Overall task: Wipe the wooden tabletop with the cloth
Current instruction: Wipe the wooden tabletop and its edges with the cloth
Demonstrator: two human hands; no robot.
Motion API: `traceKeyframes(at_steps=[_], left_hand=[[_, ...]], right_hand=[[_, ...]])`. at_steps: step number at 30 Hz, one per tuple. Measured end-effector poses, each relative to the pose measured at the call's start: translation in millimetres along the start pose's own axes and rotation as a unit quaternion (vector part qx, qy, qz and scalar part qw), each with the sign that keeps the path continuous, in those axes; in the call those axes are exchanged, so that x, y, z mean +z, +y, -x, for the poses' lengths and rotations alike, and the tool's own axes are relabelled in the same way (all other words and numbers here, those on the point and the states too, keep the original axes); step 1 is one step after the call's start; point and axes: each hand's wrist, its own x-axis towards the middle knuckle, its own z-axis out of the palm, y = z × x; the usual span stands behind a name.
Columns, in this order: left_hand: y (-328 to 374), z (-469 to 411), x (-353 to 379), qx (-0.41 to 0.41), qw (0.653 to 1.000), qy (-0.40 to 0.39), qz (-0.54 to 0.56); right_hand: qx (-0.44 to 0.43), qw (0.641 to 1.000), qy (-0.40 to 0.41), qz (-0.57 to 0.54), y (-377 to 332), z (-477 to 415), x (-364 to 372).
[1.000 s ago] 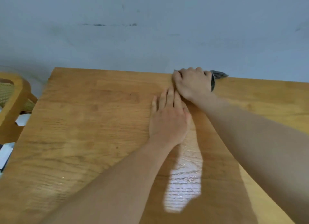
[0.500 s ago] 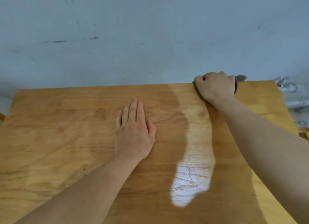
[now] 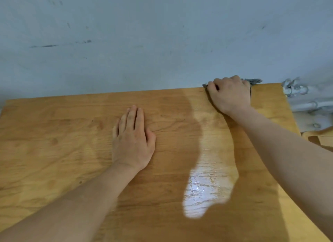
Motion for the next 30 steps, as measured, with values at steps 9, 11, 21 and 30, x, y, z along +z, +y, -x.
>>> traceKeyframes(at_steps=[9,11,21,30], left_hand=[[105.9,1.8,-1.0,0.087,0.993,-0.068,0.039],[138.4,22.3,7.9,0.172,0.981,-0.081,0.036],[139.9,25.7,22.4,0.189,0.98,-0.057,0.01],[143.1,24.6,19.5,0.178,0.982,-0.055,-0.011]], right_hand=[[0.006,1.0,0.004,-0.005,1.3,-2.8,1.6],[0.001,1.0,0.011,-0.004,0.8,-0.3,3.5],[0.205,0.959,-0.086,-0.178,131.3,-12.0,-26.4],[0.22,0.951,0.004,-0.217,128.6,38.0,-26.3]])
